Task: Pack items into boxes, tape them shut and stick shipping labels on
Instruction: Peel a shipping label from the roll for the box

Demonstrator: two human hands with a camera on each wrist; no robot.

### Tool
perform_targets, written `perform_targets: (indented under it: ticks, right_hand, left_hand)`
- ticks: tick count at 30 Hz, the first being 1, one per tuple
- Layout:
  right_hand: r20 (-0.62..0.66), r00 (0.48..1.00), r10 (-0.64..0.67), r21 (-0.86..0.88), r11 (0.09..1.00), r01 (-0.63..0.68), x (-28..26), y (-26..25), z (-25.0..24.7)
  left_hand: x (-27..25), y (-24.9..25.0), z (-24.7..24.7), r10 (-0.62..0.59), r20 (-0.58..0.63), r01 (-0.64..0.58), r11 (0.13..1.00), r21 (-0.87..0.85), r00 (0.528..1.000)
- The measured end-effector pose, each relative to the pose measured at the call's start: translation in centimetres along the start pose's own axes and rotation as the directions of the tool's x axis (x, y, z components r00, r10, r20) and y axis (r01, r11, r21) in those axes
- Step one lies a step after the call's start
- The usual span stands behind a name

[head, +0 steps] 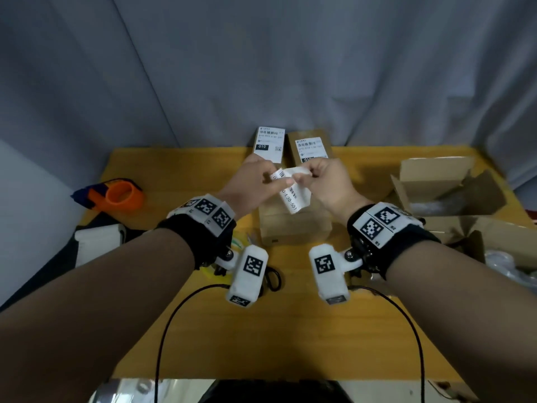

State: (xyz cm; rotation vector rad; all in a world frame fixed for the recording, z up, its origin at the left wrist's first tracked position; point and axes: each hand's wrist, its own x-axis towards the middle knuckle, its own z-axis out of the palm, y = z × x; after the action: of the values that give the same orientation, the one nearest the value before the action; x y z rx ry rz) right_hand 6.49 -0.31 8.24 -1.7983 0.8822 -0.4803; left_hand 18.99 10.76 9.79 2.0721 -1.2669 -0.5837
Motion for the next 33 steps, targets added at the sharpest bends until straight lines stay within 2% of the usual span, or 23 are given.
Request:
perform_targets:
  ticks: [6,9,12,16,20,25,33]
  right_hand:
    - [-0.037,0.999,-0.018,0.018,1.0,0.018,0.1,-0.2,-0.7]
    - [-0.067,0.998,0.015,0.054,0.998,-0.011,0.1,-0.3,-0.9]
    - [-0.052,0.999,0.001,0.078,0.997,0.003,0.1,-0.9,-0.8]
    - [0.007,0.992,-0.125,0.091,0.988,0.123,0.1,-3.0,0.0]
    - [0.023,0.967,-0.252,0.02,0.968,0.252,0.0,-5.1,1.0]
    - [0.112,0.965,-0.237,-0.02,0.97,0.24,-0.5,-6.1,1.7]
    - [0.135,0.942,-0.307,-0.073,0.945,0.319,-0.3,-6.5,2.3]
  left_hand:
    - [-0.2,0.0,-1.9,-0.005,-0.162,-0.007,0.997,-0.073,0.987]
    - [-0.8,0.1,-3.1,0.0,-0.218,-0.021,0.996,-0.091,0.976]
    - [-1.4,0.3,-4.1,-0.017,-0.182,0.001,0.996,-0.087,0.983]
    - [-1.6,0.1,-4.6,-0.018,-0.093,0.003,0.987,-0.16,0.995]
    - [-1.7,0.1,-5.0,0.064,-0.046,-0.071,0.987,-0.147,0.997]
    - [-1.8,0.2,-5.4,0.102,-0.043,-0.108,0.981,-0.164,0.994]
    - [-2.0,-0.3,-6.0,0.092,0.004,-0.089,0.97,-0.228,0.996]
